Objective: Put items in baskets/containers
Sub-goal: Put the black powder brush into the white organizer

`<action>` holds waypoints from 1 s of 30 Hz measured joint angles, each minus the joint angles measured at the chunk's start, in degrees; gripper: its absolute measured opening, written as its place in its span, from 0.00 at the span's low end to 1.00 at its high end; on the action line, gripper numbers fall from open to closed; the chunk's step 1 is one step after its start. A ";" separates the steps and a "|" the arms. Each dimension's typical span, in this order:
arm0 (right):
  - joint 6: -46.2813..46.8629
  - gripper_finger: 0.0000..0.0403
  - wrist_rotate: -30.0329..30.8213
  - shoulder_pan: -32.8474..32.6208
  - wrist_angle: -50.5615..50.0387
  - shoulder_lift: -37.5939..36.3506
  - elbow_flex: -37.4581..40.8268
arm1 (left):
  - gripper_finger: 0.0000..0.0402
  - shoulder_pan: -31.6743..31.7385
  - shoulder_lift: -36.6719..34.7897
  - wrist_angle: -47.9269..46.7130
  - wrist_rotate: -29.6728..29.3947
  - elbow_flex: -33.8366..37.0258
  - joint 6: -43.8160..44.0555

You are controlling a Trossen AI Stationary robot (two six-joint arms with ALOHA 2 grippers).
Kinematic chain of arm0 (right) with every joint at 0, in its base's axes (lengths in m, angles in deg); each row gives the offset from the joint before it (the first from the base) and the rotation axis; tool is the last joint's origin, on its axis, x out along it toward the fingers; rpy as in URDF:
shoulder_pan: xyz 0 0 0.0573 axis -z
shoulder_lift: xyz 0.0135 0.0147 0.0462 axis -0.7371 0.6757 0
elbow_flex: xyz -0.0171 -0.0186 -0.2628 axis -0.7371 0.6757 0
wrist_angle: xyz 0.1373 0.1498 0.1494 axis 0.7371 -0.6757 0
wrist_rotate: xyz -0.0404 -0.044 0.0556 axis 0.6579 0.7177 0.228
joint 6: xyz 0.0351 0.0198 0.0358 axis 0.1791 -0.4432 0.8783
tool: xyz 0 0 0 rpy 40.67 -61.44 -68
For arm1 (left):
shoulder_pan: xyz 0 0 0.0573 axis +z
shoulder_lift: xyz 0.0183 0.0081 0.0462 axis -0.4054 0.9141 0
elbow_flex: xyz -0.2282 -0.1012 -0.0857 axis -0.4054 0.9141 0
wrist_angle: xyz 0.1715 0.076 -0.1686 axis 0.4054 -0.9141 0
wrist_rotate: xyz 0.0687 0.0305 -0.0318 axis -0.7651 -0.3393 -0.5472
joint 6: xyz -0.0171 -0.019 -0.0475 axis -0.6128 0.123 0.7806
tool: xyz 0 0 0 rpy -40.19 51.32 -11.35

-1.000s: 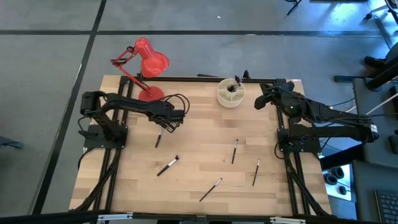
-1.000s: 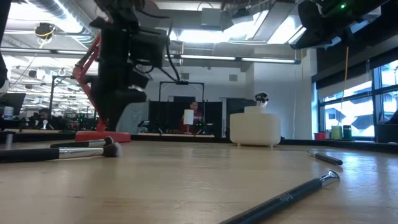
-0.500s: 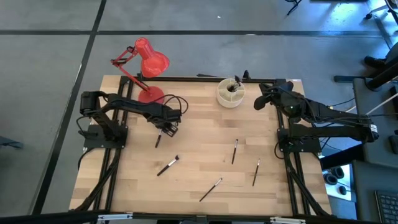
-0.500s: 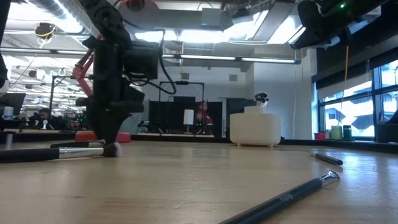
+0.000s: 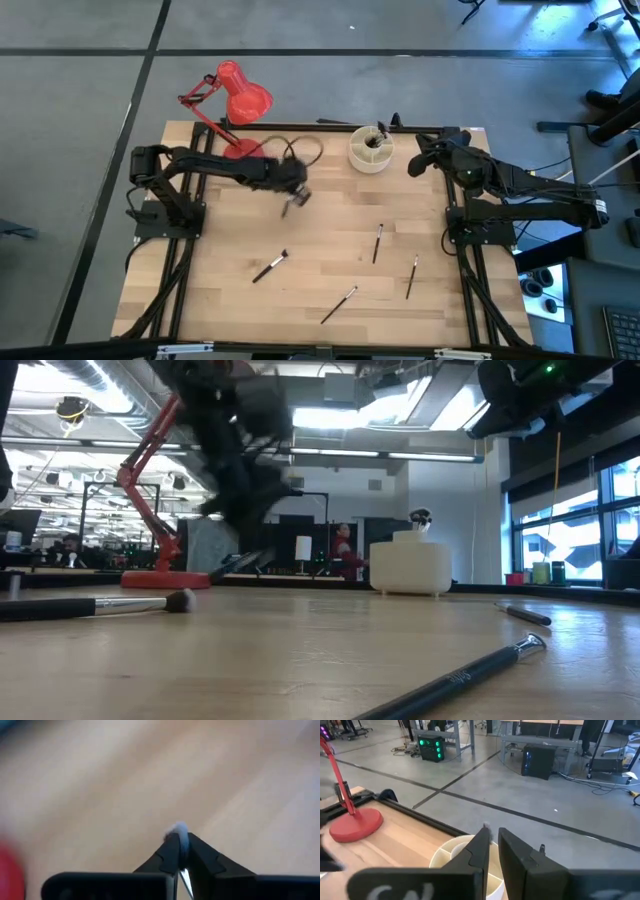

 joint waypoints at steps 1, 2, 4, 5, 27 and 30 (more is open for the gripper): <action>-0.11 0.10 -0.01 0.00 0.32 0.00 0.00 | 0.05 0.31 -0.02 4.92 -1.40 -1.40 -3.78; -0.22 0.10 -0.01 0.00 0.66 0.00 0.00 | 0.05 0.58 -0.02 10.38 -2.26 -2.64 -7.73; -0.49 0.10 -0.05 0.00 1.00 0.00 0.00 | 0.04 1.16 -0.04 24.09 -2.55 -4.36 -16.95; -0.50 0.10 -0.03 0.00 0.98 0.00 0.00 | 0.03 1.50 -0.06 31.78 -1.85 -4.67 -22.09; -2.54 0.10 -0.03 0.00 2.49 1.79 0.00 | 0.04 10.05 29.78 75.07 14.11 -26.05 -41.16; -3.55 0.10 -0.08 0.00 2.62 2.35 -0.02 | 0.04 10.02 31.01 70.12 14.12 -28.91 -43.29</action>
